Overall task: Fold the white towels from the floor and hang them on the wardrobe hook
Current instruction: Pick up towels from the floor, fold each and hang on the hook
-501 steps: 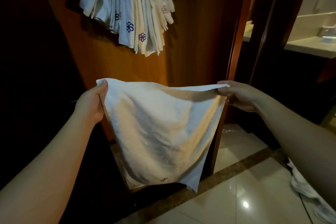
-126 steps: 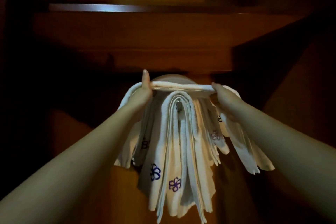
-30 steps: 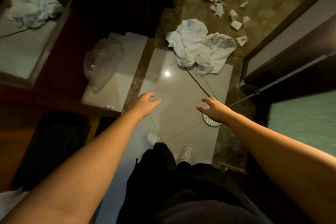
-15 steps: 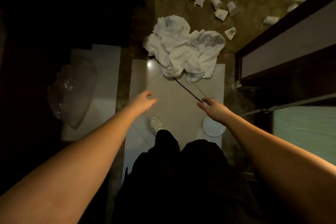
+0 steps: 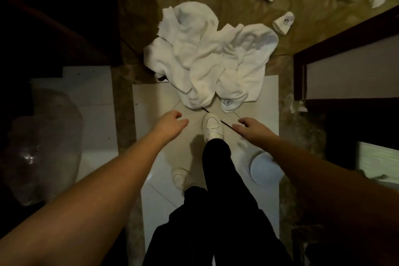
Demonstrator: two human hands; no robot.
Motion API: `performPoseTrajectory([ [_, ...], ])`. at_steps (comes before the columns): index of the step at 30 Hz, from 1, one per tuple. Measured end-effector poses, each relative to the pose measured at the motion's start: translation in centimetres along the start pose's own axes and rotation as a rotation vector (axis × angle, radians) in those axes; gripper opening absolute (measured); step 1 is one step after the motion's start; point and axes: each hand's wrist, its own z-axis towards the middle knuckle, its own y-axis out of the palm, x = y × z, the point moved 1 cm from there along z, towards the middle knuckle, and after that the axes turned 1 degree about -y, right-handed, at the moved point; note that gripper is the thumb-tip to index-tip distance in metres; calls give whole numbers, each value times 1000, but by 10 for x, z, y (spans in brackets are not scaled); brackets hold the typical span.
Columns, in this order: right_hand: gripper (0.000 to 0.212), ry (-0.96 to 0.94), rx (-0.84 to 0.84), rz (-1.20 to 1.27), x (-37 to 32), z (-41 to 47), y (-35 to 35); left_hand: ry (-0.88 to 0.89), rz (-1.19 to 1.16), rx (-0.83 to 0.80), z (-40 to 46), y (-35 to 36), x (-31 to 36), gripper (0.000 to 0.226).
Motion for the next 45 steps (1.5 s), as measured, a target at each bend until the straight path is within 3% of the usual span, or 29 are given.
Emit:
performPoseTrajectory([
  [3, 56, 39, -54, -19, 4, 65, -4, -20, 7, -44, 61, 13, 10, 52],
  [9, 57, 112, -101, 84, 1, 187, 11, -20, 22, -54, 180, 48, 13, 21],
  [14, 41, 263, -90, 619, -6, 267, 42, 2, -68, -6, 265, 73, 1, 62],
  [16, 43, 291, -84, 752, -9, 288, 51, 15, -121, -30, 283, 82, -1, 64],
  [18, 39, 291, -132, 880, -14, 301, 57, 31, -53, -44, 292, 88, -1, 45],
  [20, 29, 267, -204, 986, -22, 308, 62, 20, -12, -26, 293, 88, 0, 5],
  [21, 28, 257, -232, 1015, -27, 309, 62, 13, -59, -29, 290, 87, 1, 13],
  [23, 36, 252, -247, 973, -34, 302, 63, 1, -177, -71, 280, 83, 1, 22],
  [28, 60, 283, -218, 757, -42, 277, 59, -66, -287, -23, 252, 65, 0, 5],
  [33, 66, 320, -68, 864, -38, 301, 60, -120, -301, -82, 272, 71, 2, 55],
  [36, 69, 319, -96, 956, -28, 329, 67, -119, -138, -102, 293, 94, 0, 47],
  [39, 56, 278, -198, 965, -22, 339, 69, -105, 53, 8, 303, 110, -8, 34],
  [41, 46, 252, -180, 915, -20, 338, 66, -68, 9, 59, 299, 111, -16, 26],
  [45, 61, 173, -138, 903, -24, 313, 55, 14, -254, 32, 260, 93, -25, 27],
])
